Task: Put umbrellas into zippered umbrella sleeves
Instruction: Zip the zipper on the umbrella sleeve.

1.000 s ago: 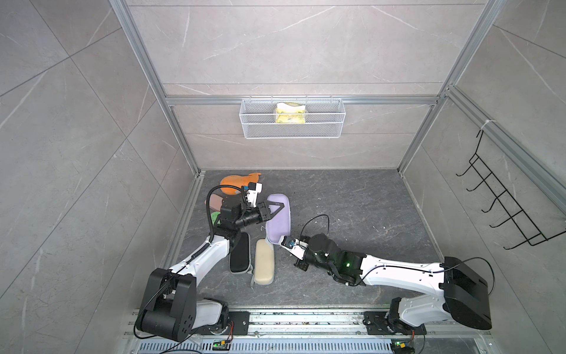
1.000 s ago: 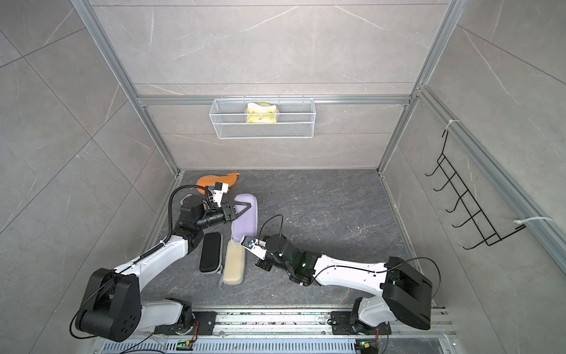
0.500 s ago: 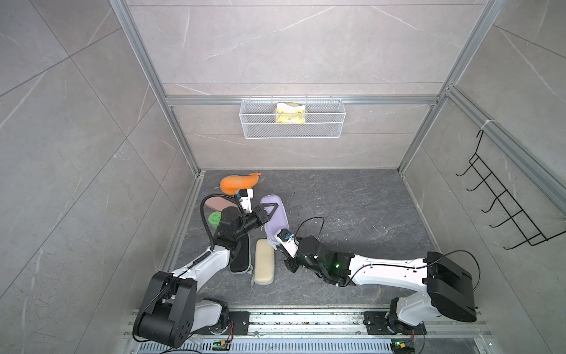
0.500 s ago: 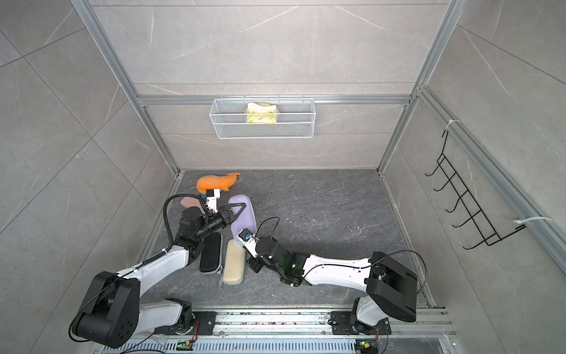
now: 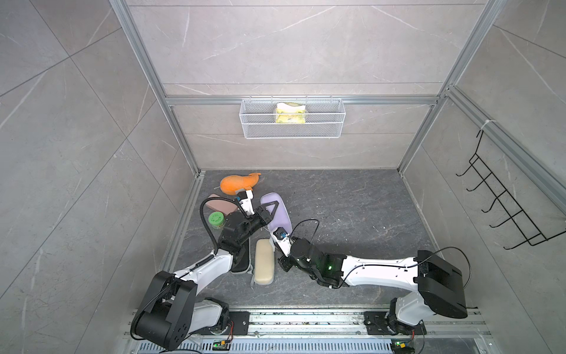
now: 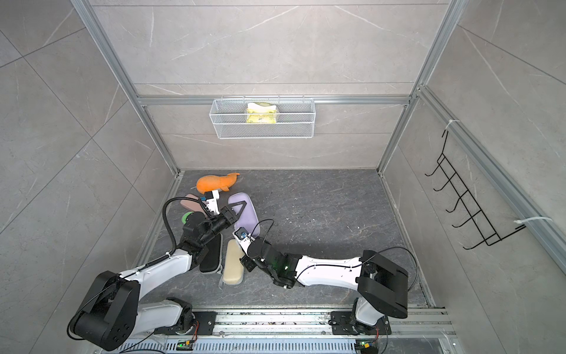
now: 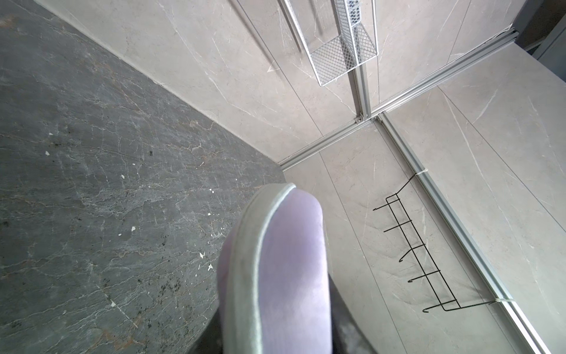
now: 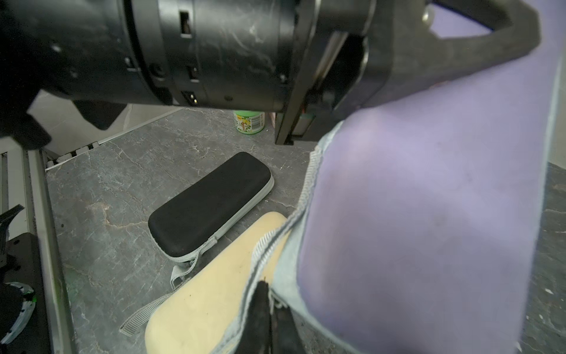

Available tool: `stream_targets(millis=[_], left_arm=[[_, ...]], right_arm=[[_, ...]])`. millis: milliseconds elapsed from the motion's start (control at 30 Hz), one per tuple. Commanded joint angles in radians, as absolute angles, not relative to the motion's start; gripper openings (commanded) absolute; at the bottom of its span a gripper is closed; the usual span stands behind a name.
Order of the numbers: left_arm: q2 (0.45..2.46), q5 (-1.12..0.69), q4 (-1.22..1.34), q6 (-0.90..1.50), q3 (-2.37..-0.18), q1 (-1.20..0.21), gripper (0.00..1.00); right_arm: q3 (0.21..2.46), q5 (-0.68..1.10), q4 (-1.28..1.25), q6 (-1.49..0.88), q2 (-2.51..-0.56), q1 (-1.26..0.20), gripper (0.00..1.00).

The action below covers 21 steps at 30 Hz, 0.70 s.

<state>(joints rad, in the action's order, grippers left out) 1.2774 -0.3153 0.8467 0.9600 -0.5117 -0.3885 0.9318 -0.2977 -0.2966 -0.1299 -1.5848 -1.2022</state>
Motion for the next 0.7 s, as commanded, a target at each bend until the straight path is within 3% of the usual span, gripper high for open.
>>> stream_targets(millis=[0, 667], left_arm=[[1.329, -0.110, 1.040, 0.881, -0.539, -0.407, 0.00], [1.480, -0.102, 1.169, 0.869, -0.566, -0.451, 0.00]], right_arm=[[1.017, -0.086, -0.467, -0.130, -1.585, -1.309, 0.00], [1.088, -0.023, -0.454, -0.257, -1.619, -1.229, 0.00]])
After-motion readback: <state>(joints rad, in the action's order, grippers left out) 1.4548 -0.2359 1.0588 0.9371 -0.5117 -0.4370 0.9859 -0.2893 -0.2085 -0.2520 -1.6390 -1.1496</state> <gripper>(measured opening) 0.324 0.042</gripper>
